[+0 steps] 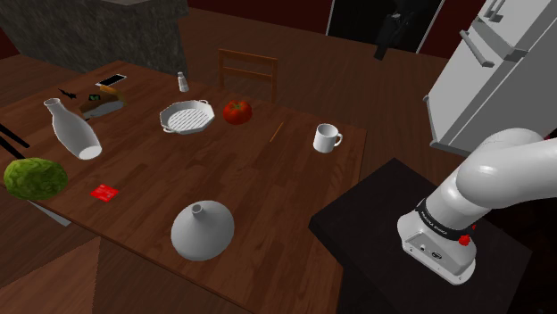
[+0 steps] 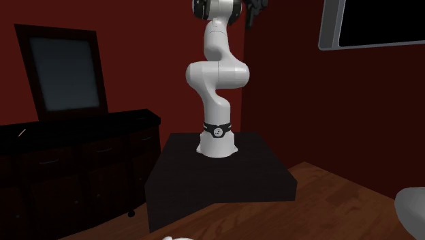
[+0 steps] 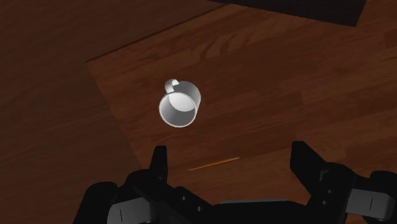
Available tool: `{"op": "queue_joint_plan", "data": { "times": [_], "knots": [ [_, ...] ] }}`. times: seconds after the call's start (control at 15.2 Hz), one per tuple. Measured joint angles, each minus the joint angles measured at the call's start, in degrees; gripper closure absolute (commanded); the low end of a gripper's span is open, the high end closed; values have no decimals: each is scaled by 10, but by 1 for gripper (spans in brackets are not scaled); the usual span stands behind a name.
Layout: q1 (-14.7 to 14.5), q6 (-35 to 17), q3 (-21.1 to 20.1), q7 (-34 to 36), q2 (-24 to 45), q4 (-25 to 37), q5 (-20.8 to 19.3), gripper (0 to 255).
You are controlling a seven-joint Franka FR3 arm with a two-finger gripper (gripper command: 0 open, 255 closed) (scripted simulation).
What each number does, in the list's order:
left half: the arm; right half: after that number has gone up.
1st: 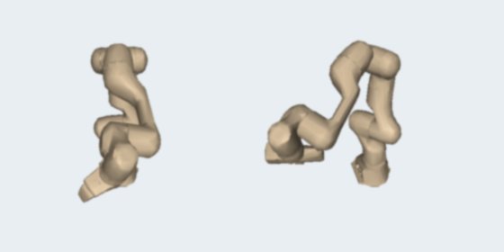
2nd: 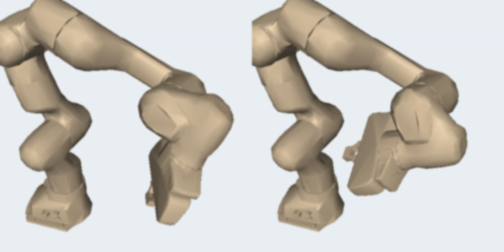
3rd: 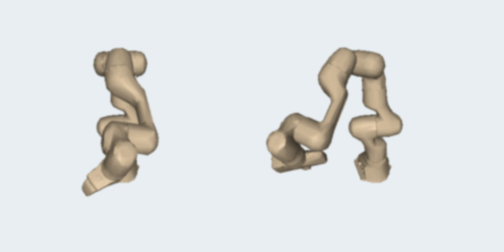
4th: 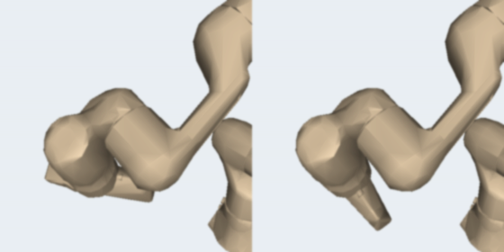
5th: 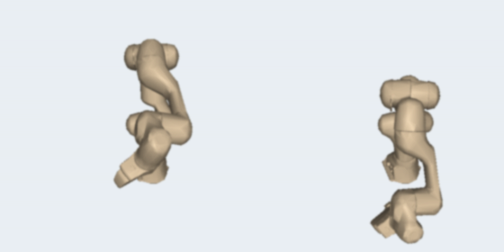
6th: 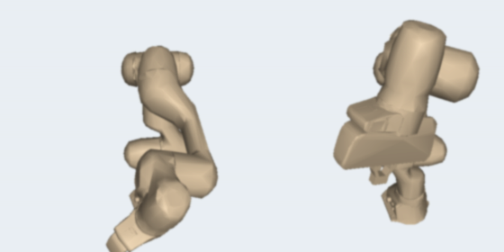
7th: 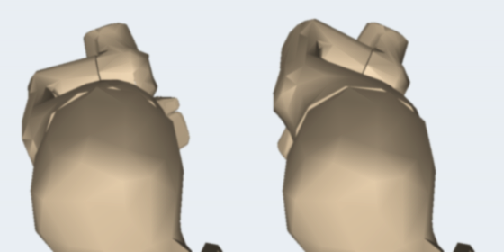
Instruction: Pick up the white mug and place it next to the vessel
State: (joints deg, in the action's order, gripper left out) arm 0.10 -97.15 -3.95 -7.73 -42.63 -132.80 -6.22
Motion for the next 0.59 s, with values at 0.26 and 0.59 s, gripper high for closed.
{"op": "queue_joint_plan", "data": {
  "times": [0.26,0.59],
  "knots": [
    [2,-34,7,-1,11,-27,0,0],
    [8,-126,23,-1,64,-74,0,0]
  ]
}}
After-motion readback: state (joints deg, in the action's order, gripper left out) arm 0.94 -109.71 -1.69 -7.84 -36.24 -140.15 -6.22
